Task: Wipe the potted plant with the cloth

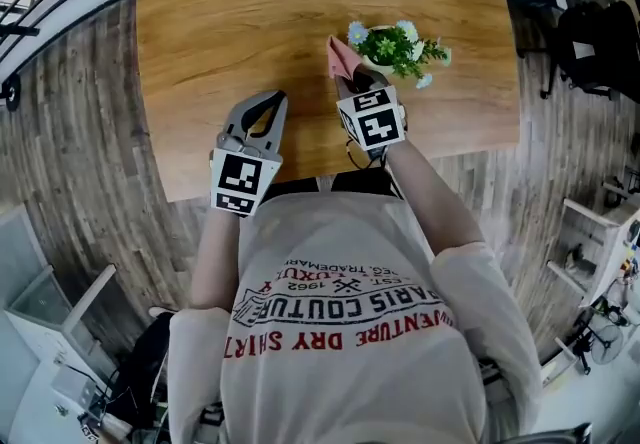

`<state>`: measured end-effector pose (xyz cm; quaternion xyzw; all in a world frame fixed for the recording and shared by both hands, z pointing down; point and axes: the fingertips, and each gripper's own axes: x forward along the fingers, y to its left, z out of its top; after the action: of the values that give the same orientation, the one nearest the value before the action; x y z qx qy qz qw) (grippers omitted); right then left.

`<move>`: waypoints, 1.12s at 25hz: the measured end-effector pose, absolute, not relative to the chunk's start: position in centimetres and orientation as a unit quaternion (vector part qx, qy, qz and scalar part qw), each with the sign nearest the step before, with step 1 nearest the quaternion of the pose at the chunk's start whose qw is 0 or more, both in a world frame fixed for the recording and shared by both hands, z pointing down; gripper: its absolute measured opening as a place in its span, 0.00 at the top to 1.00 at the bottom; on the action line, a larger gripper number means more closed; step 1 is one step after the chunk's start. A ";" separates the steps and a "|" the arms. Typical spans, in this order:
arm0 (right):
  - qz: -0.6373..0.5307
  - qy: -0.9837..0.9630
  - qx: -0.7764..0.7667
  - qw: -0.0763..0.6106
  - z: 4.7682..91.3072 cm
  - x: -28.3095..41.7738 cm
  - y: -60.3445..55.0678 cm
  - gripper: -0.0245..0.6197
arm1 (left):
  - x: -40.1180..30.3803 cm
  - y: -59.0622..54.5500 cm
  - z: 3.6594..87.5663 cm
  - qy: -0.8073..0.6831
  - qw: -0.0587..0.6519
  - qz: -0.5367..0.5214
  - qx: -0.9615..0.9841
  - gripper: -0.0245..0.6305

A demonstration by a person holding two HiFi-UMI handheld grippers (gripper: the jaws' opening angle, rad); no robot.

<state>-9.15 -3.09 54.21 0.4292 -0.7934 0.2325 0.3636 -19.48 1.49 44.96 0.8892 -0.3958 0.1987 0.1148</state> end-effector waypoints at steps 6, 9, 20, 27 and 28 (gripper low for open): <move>0.327 -0.743 0.503 0.297 55.7 -8.6 -4.3 0.91 | -20.6 1.7 46.0 -0.397 0.124 0.204 0.886 0.94; 0.340 -0.727 0.523 0.285 56.0 -8.0 -4.5 0.91 | -20.6 1.3 45.9 -0.397 0.124 0.198 0.888 0.94; 0.441 -0.661 0.569 0.211 56.3 -4.8 -3.0 0.91 | -19.2 1.9 46.6 -0.372 0.127 0.200 0.898 0.94; 0.454 -0.656 0.569 0.200 56.3 -3.4 -2.3 0.91 | -18.3 2.0 47.1 -0.360 0.132 0.203 0.901 0.94; 0.453 -0.656 0.569 0.202 56.3 -3.1 -2.2 0.91 | -18.1 2.0 47.1 -0.359 0.132 0.203 0.901 0.94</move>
<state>-3.13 -2.16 56.34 0.5691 -0.6559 0.4531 0.2017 -18.10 1.96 47.09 0.9014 -0.3589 0.2030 0.1325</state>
